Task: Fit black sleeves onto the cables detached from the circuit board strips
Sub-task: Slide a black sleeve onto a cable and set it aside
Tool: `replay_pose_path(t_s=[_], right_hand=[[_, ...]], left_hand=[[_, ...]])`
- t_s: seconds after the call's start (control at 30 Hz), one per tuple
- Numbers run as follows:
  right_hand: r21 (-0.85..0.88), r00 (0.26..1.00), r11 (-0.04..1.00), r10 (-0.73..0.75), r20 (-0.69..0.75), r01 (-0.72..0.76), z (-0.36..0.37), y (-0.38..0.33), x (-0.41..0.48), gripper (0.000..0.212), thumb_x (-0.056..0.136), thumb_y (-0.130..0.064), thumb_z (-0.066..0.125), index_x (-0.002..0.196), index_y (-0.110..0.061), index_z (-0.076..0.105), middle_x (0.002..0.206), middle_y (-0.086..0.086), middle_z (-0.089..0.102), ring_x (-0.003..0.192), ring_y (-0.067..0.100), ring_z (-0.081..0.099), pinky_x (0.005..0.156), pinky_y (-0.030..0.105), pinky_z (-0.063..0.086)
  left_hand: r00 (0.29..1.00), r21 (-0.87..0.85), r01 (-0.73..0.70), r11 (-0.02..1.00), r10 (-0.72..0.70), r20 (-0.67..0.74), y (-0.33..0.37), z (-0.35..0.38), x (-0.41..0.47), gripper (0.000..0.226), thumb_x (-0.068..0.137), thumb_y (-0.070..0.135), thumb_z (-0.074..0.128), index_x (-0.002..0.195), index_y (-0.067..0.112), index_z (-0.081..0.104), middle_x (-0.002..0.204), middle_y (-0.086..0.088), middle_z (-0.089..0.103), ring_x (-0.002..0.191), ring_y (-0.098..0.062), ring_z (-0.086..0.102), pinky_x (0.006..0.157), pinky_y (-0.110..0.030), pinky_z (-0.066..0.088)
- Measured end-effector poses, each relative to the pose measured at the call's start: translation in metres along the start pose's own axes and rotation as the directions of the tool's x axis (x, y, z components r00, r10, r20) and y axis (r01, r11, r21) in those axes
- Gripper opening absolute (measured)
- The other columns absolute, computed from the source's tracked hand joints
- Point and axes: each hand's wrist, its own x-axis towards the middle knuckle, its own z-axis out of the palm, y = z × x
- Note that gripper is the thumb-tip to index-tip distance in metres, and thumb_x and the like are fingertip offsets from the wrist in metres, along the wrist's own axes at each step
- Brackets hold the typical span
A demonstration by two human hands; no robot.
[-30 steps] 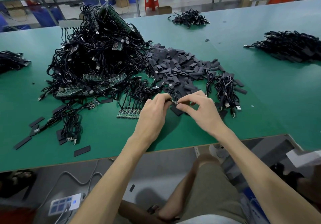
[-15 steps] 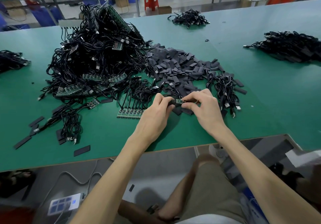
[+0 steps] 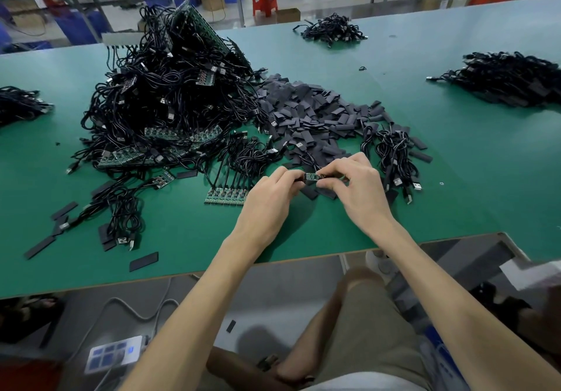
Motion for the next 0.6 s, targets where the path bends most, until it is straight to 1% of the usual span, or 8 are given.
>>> replay_pose_path(t_s=[0.07, 0.13, 0.23, 0.33, 0.4, 0.43, 0.53, 0.6], right_hand=[[-0.006, 1.000, 1.000, -0.005, -0.001, 0.005, -0.0006, -0.0004, -0.0003, 0.015, 0.082, -0.014, 0.082, 0.096, -0.019, 0.078, 0.090, -0.005, 0.059, 0.098, -0.005, 0.049, 0.081, 0.005, 0.038], [-0.008, 1.000, 1.000, -0.009, 0.005, 0.009, -0.0006, -0.0011, -0.0007, 0.015, 0.083, -0.015, 0.082, 0.097, -0.019, 0.078, 0.090, -0.003, 0.060, 0.098, -0.006, 0.049, 0.081, 0.005, 0.038], [0.001, 1.000, 1.000, -0.014, 0.005, 0.014, -0.0007, -0.0034, -0.0004, 0.014, 0.084, -0.017, 0.082, 0.097, -0.020, 0.078, 0.090, 0.000, 0.063, 0.097, -0.005, 0.049, 0.082, 0.006, 0.038], [0.022, 1.000, 0.999, -0.026, -0.005, 0.026, -0.0015, -0.0062, -0.0007, 0.015, 0.087, -0.019, 0.080, 0.102, -0.019, 0.077, 0.089, -0.011, 0.061, 0.094, -0.005, 0.050, 0.081, 0.007, 0.040], [0.044, 0.999, 0.998, -0.045, 0.004, 0.045, -0.0016, -0.0081, -0.0017, 0.014, 0.089, -0.020, 0.079, 0.102, -0.019, 0.077, 0.087, -0.021, 0.059, 0.092, -0.004, 0.050, 0.079, 0.006, 0.040], [0.055, 0.999, 0.997, -0.049, 0.020, 0.048, -0.0015, -0.0088, -0.0022, 0.013, 0.089, -0.020, 0.078, 0.102, -0.021, 0.076, 0.086, -0.022, 0.059, 0.092, -0.004, 0.050, 0.079, 0.006, 0.040], [0.091, 0.995, 0.995, -0.036, 0.090, 0.028, -0.0014, -0.0093, -0.0024, 0.012, 0.089, -0.022, 0.078, 0.100, -0.027, 0.075, 0.087, -0.017, 0.060, 0.088, -0.005, 0.051, 0.079, 0.005, 0.039], [0.100, 0.990, 0.995, -0.012, 0.143, -0.003, -0.0014, -0.0094, -0.0023, 0.013, 0.089, -0.023, 0.078, 0.101, -0.029, 0.075, 0.089, -0.006, 0.062, 0.085, -0.003, 0.053, 0.078, 0.006, 0.040]], left_hand=[[1.000, 0.000, -0.001, 1.000, 0.001, 0.030, 0.0014, 0.0008, 0.0010, 0.031, 0.105, 0.021, 0.054, 0.134, 0.010, 0.058, 0.113, -0.006, 0.060, 0.093, -0.033, 0.061, 0.079, -0.048, 0.051], [0.999, -0.002, 0.000, 1.000, 0.000, 0.042, 0.0018, 0.0013, 0.0016, 0.034, 0.106, 0.021, 0.052, 0.138, 0.011, 0.055, 0.116, -0.006, 0.057, 0.095, -0.032, 0.061, 0.080, -0.047, 0.051], [0.999, -0.032, -0.014, 0.999, 0.015, 0.033, 0.0022, 0.0002, 0.0009, 0.033, 0.106, 0.020, 0.051, 0.137, 0.009, 0.055, 0.112, -0.007, 0.054, 0.086, -0.026, 0.058, 0.073, -0.040, 0.049], [0.997, -0.055, -0.034, 0.998, 0.038, 0.064, 0.0027, -0.0014, -0.0003, 0.033, 0.104, 0.021, 0.052, 0.135, 0.011, 0.053, 0.108, -0.003, 0.049, 0.077, -0.018, 0.053, 0.069, -0.039, 0.049], [0.995, -0.062, -0.026, 0.998, 0.032, 0.090, 0.0024, -0.0018, -0.0001, 0.031, 0.105, 0.023, 0.050, 0.135, 0.013, 0.052, 0.109, -0.004, 0.048, 0.080, -0.023, 0.056, 0.070, -0.046, 0.050], [0.995, -0.068, -0.023, 0.997, 0.029, 0.094, 0.0024, -0.0021, 0.0001, 0.030, 0.106, 0.024, 0.049, 0.133, 0.013, 0.053, 0.109, -0.004, 0.048, 0.082, -0.025, 0.057, 0.071, -0.048, 0.051], [0.996, -0.073, -0.041, 0.996, 0.047, 0.081, 0.0028, -0.0027, -0.0005, 0.022, 0.106, 0.024, 0.049, 0.123, 0.012, 0.057, 0.105, -0.002, 0.047, 0.079, -0.024, 0.054, 0.068, -0.049, 0.049], [0.995, -0.068, -0.047, 0.997, 0.053, 0.080, 0.0021, -0.0023, -0.0011, 0.020, 0.106, 0.025, 0.050, 0.117, 0.011, 0.058, 0.103, -0.001, 0.046, 0.077, -0.024, 0.052, 0.066, -0.049, 0.049]])
